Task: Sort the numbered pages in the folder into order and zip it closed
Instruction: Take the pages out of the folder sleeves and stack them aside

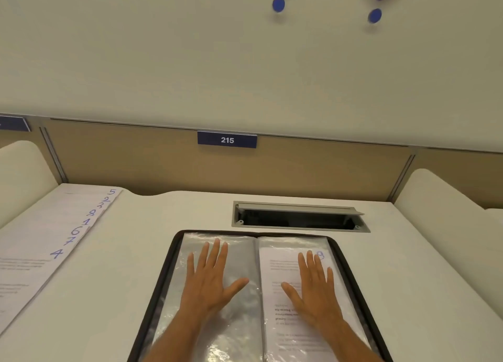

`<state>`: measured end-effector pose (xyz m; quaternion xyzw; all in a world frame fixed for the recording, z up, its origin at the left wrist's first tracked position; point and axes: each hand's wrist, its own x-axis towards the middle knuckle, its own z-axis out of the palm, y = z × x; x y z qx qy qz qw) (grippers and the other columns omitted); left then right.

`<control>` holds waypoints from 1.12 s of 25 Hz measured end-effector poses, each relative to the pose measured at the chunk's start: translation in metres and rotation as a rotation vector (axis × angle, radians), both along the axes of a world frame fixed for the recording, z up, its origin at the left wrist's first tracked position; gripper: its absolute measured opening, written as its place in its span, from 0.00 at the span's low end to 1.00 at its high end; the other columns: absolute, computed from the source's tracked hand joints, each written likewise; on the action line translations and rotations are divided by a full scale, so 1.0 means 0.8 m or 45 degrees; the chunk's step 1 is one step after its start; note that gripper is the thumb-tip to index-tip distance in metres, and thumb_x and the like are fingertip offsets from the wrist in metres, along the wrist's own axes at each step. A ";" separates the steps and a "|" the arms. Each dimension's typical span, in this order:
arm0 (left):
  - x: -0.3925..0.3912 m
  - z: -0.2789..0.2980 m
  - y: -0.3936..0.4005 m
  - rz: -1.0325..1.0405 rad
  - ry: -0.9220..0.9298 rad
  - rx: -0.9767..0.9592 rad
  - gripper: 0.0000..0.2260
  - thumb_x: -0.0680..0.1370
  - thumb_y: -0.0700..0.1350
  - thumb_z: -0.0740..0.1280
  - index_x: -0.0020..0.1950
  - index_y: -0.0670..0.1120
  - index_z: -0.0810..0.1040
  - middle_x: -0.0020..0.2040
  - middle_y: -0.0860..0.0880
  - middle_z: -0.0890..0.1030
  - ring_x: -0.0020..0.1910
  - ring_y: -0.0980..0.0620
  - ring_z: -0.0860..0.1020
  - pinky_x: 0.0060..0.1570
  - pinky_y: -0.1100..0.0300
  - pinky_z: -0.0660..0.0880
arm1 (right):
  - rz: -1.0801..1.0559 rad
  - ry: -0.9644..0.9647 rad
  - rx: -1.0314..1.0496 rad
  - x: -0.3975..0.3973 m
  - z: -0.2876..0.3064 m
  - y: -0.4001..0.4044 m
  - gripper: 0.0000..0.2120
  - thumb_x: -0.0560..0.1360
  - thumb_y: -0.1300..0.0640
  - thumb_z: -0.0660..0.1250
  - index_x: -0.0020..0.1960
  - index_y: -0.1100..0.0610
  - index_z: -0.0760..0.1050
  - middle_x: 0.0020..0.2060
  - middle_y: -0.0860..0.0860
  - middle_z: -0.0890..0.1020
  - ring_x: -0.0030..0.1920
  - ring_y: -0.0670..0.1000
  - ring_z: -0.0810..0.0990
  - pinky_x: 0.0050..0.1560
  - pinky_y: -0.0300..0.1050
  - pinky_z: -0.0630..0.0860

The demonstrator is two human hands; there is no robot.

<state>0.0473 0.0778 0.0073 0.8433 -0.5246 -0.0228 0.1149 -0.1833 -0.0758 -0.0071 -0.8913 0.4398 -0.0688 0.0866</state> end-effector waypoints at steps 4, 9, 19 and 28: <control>-0.018 -0.026 0.011 0.011 0.057 0.023 0.46 0.72 0.80 0.43 0.81 0.51 0.50 0.81 0.49 0.48 0.80 0.42 0.51 0.74 0.43 0.38 | -0.062 0.136 0.066 -0.042 -0.021 -0.006 0.53 0.58 0.20 0.18 0.77 0.47 0.27 0.77 0.49 0.29 0.79 0.53 0.32 0.77 0.57 0.31; -0.026 -0.050 0.025 0.097 0.061 0.106 0.47 0.70 0.81 0.38 0.79 0.53 0.35 0.79 0.53 0.33 0.79 0.49 0.34 0.73 0.40 0.30 | -0.125 0.127 0.110 -0.057 -0.021 -0.013 0.60 0.59 0.22 0.18 0.81 0.50 0.48 0.81 0.52 0.45 0.81 0.54 0.41 0.79 0.54 0.36; -0.027 -0.065 0.027 0.094 0.003 -0.029 0.44 0.73 0.80 0.43 0.81 0.54 0.52 0.81 0.52 0.49 0.80 0.50 0.45 0.73 0.42 0.34 | -0.618 -0.354 0.315 -0.058 0.024 -0.043 0.25 0.75 0.49 0.71 0.69 0.54 0.69 0.59 0.53 0.80 0.57 0.55 0.78 0.60 0.53 0.77; -0.026 -0.068 0.025 0.085 -0.015 0.031 0.41 0.75 0.77 0.49 0.79 0.52 0.64 0.79 0.50 0.62 0.78 0.47 0.59 0.73 0.40 0.44 | -0.894 -0.529 0.594 -0.075 0.041 -0.074 0.10 0.68 0.62 0.79 0.41 0.58 0.77 0.37 0.52 0.81 0.36 0.51 0.78 0.39 0.43 0.76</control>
